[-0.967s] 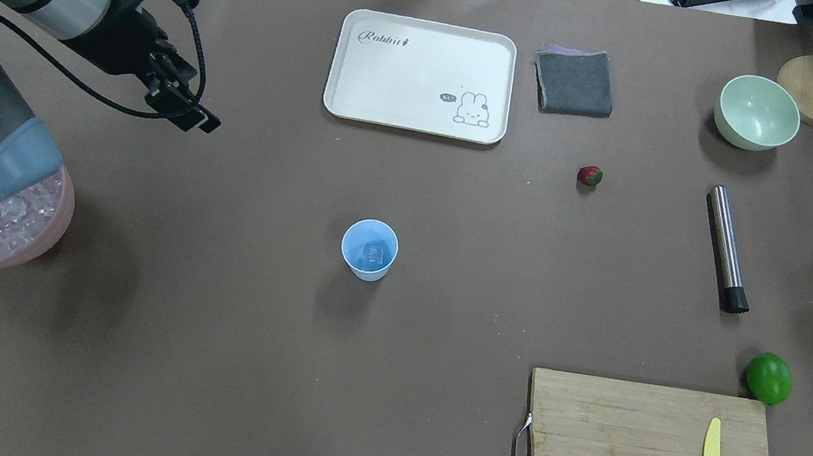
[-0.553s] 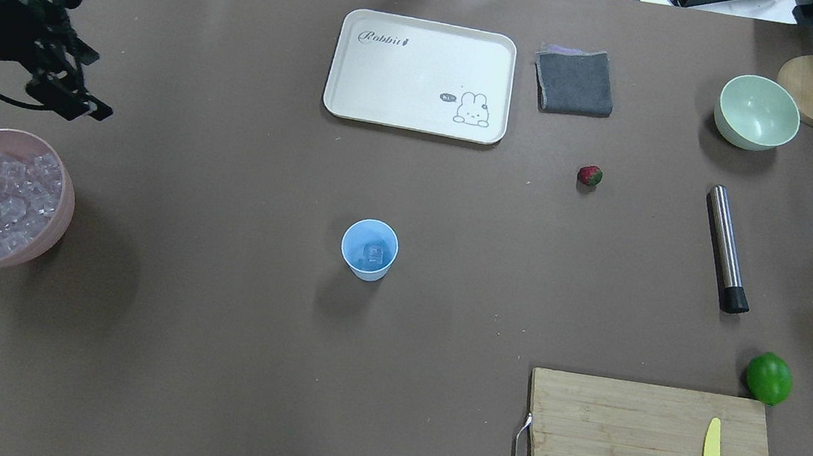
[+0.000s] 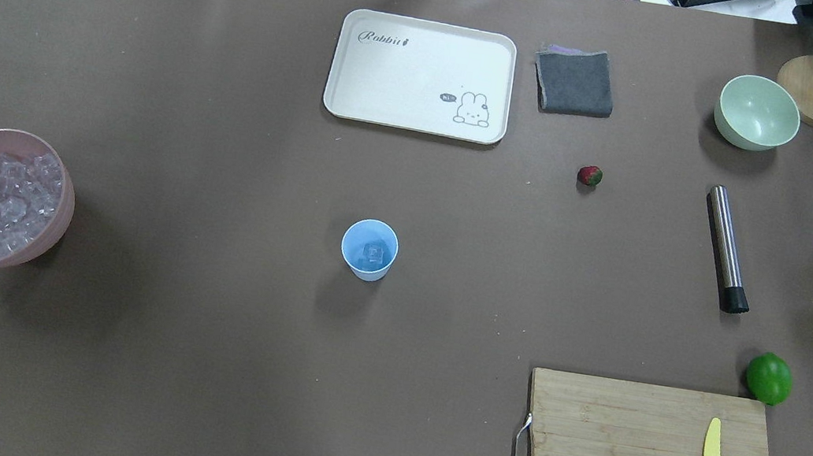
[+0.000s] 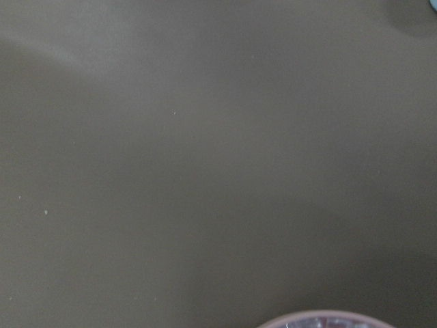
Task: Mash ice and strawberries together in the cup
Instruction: 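Move the left gripper back over the pink ice bowl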
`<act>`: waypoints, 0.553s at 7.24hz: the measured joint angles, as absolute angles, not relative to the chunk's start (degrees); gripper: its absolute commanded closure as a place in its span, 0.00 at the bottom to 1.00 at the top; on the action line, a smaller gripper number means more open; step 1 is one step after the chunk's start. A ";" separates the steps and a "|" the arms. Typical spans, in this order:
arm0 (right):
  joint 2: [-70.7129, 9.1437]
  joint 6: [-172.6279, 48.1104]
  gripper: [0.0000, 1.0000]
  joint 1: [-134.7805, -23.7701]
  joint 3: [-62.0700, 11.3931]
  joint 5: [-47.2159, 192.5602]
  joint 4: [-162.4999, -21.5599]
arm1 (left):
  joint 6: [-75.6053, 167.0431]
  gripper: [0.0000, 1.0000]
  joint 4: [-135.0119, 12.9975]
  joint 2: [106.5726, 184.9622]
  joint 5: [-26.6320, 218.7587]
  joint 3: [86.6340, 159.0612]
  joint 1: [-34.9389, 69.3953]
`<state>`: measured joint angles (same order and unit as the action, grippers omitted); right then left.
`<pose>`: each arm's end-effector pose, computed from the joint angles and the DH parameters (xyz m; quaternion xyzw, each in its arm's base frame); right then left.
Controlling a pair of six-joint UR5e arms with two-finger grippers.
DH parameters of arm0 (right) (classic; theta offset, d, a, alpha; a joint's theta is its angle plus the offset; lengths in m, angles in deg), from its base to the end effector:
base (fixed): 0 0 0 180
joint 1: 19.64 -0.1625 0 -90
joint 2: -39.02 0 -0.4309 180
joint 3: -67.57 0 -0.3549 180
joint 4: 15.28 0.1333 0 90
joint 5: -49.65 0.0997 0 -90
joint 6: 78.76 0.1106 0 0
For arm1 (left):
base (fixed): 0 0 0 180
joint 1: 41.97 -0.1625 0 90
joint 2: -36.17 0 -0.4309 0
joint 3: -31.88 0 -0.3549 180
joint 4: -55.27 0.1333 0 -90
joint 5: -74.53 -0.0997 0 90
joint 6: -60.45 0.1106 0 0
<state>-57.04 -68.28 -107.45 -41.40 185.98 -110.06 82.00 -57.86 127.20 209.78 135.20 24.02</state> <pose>0.0376 -0.4117 0.5732 0.0215 -0.3972 0.0385 0.9167 0.1445 -0.4590 0.5065 0.2887 0.3706 0.4524 0.7581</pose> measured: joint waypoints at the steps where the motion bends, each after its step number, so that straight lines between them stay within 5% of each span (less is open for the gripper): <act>1: -57.04 -68.29 0.00 -107.45 -41.55 185.97 -110.04 | 83.24 0.04 -58.01 125.02 209.61 135.32 24.14; 4: -57.04 -68.30 0.00 -107.45 -41.76 185.79 -110.03 | 87.59 0.04 -58.10 119.06 209.55 136.17 23.98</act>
<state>-57.04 -68.30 -107.45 -41.76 185.79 -110.03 87.59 -58.10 119.06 209.55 136.17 23.98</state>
